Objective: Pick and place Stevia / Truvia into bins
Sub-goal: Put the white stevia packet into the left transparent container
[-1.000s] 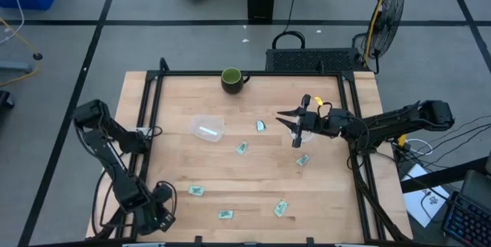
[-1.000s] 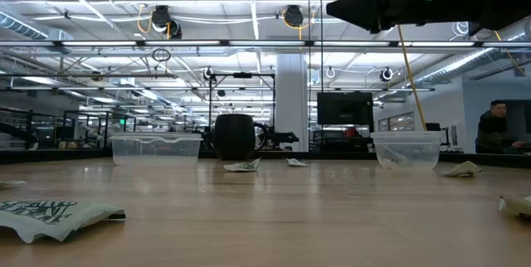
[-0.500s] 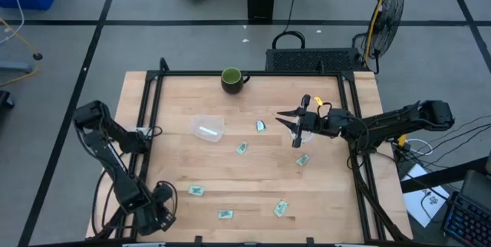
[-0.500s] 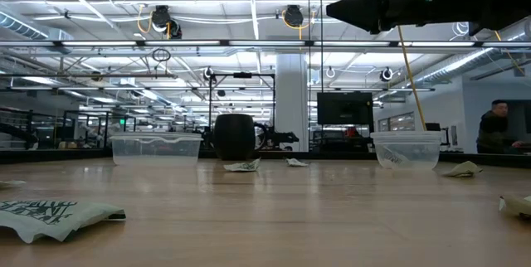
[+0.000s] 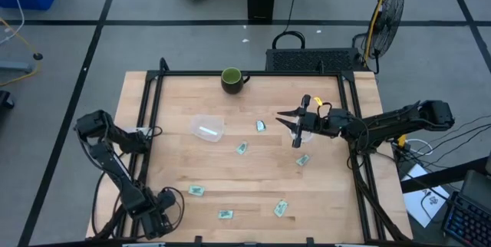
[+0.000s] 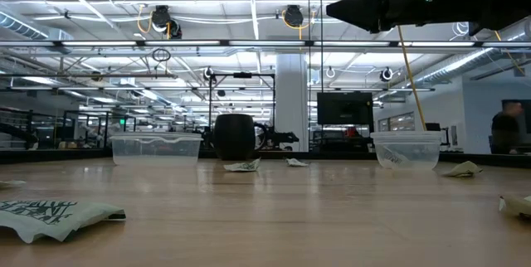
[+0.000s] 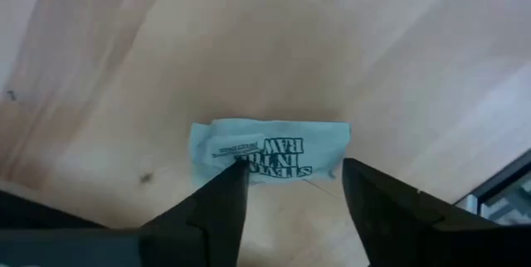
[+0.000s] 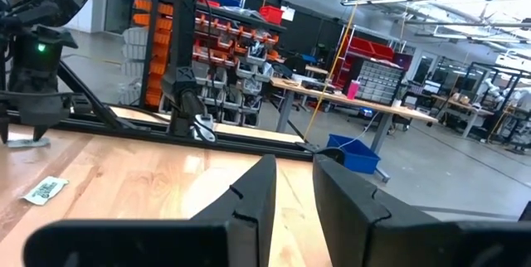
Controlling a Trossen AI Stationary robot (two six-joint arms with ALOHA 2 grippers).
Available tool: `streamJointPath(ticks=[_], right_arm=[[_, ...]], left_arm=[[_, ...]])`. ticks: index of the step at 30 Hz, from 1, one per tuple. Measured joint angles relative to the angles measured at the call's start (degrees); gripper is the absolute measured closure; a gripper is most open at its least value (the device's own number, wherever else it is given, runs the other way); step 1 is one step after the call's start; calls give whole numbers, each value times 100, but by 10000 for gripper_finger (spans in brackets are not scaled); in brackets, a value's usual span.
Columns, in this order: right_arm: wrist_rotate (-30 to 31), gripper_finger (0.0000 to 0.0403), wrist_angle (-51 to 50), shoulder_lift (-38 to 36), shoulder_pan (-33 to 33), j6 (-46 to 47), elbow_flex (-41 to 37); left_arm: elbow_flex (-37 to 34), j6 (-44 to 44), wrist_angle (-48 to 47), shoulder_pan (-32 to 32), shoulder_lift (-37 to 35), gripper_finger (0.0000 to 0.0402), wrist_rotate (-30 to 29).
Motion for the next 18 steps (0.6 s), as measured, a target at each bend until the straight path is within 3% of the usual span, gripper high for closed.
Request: streamJointPath(ticks=[11, 18], right_arm=[[0, 328, 154, 0, 0, -192, 0], [1, 328, 438, 0, 0, -298, 2]], left_arm=[[-9, 654, -816, 439, 8, 201, -633], [-11, 1894, -1234, 1093, 2, 208, -971]])
